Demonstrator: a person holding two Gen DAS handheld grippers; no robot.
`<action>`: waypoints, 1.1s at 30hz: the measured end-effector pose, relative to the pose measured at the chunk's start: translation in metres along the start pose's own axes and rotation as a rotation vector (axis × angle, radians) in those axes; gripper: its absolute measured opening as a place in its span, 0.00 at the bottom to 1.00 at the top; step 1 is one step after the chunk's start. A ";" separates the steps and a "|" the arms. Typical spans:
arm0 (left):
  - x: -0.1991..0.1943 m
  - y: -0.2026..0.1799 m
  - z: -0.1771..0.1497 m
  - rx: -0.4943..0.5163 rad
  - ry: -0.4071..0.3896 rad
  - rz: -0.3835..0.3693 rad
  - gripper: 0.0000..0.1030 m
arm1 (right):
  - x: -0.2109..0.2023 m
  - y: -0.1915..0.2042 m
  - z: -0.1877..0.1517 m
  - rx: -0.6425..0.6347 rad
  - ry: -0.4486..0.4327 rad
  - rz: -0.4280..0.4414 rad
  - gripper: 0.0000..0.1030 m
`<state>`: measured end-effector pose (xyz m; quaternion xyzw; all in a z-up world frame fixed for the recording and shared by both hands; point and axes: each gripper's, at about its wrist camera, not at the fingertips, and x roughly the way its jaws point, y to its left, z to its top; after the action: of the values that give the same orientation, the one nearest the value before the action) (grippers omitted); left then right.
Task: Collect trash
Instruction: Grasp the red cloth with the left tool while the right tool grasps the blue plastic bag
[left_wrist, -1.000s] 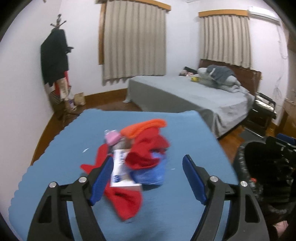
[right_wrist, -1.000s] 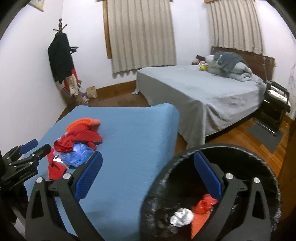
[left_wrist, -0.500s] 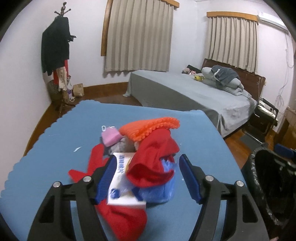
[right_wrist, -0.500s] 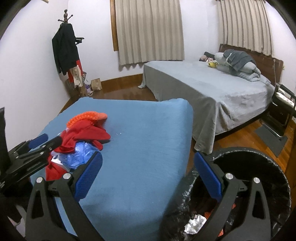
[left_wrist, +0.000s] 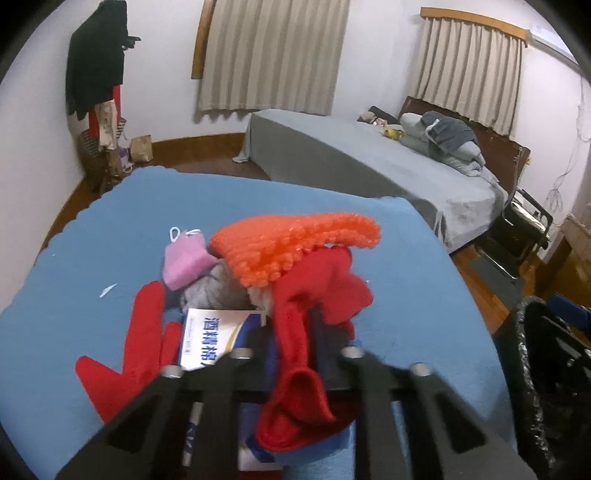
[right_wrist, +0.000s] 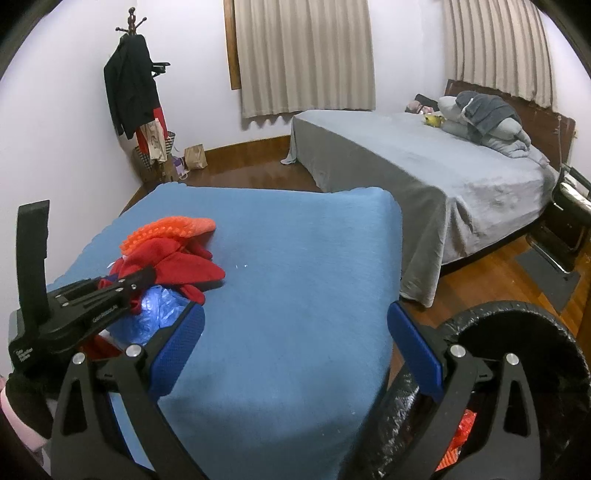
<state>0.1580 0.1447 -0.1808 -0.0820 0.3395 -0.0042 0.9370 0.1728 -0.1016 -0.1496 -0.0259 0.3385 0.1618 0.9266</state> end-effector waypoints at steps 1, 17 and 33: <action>-0.002 -0.001 0.001 -0.004 -0.006 -0.007 0.07 | 0.001 0.001 0.000 0.002 0.000 0.002 0.94; -0.089 0.025 0.016 -0.069 -0.191 0.036 0.07 | 0.007 0.029 0.009 -0.018 -0.011 0.064 0.94; -0.090 0.093 -0.019 -0.159 -0.145 0.206 0.07 | 0.060 0.110 -0.006 -0.098 0.118 0.162 0.94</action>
<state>0.0725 0.2394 -0.1525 -0.1205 0.2770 0.1248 0.9451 0.1768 0.0184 -0.1858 -0.0532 0.3851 0.2506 0.8866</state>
